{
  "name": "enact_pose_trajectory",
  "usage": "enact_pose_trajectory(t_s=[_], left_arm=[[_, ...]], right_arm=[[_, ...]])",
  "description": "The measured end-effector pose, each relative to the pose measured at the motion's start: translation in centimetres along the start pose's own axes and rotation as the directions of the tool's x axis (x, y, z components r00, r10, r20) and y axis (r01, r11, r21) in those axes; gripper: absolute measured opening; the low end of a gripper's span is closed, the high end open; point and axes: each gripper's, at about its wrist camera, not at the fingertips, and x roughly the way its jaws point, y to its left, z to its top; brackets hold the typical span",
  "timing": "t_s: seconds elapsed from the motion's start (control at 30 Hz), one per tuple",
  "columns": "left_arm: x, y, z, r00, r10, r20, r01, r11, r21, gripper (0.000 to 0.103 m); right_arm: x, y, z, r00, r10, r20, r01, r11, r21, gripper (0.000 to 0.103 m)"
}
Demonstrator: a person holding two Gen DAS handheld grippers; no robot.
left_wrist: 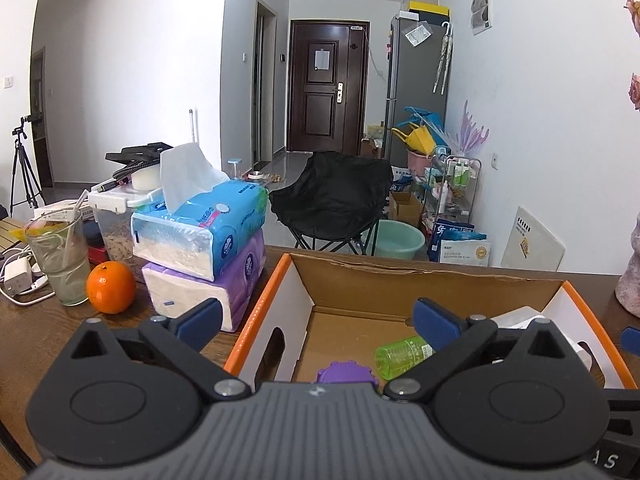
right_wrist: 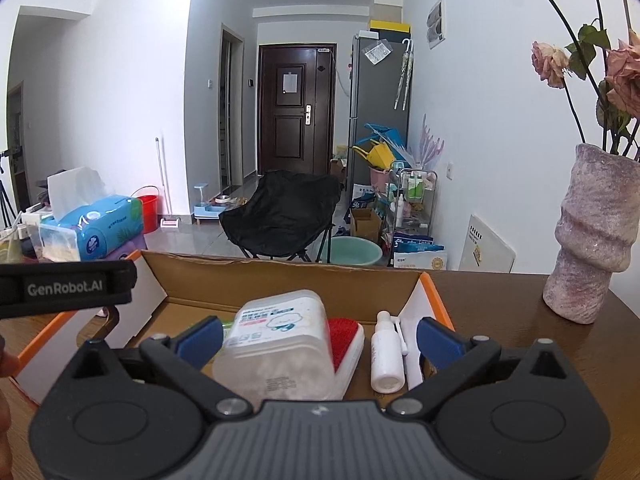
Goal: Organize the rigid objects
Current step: 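Withdraw both tools from the box toward the remaining items, then close the right tool on the white tape roll while the left tool approaches the beige plug adapter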
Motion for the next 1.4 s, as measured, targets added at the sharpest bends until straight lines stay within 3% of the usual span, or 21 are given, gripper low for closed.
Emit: enact_pose_trajectory(t_s=[0.57, 1.4], left_arm=[[-5.5, 0.0, -0.7, 0.999, -0.006, 0.036, 0.005, 1.0, 0.002, 0.103], [-16.1, 1.3, -5.5, 0.999, -0.03, 0.023, 0.029, 0.999, 0.025, 0.103]], right_arm=[[-5.4, -1.3, -1.0, 0.999, -0.017, 0.032, 0.016, 1.0, 0.022, 0.103], [-17.1, -2.4, -6.1, 0.999, -0.017, 0.039, 0.015, 0.998, 0.056, 0.103]])
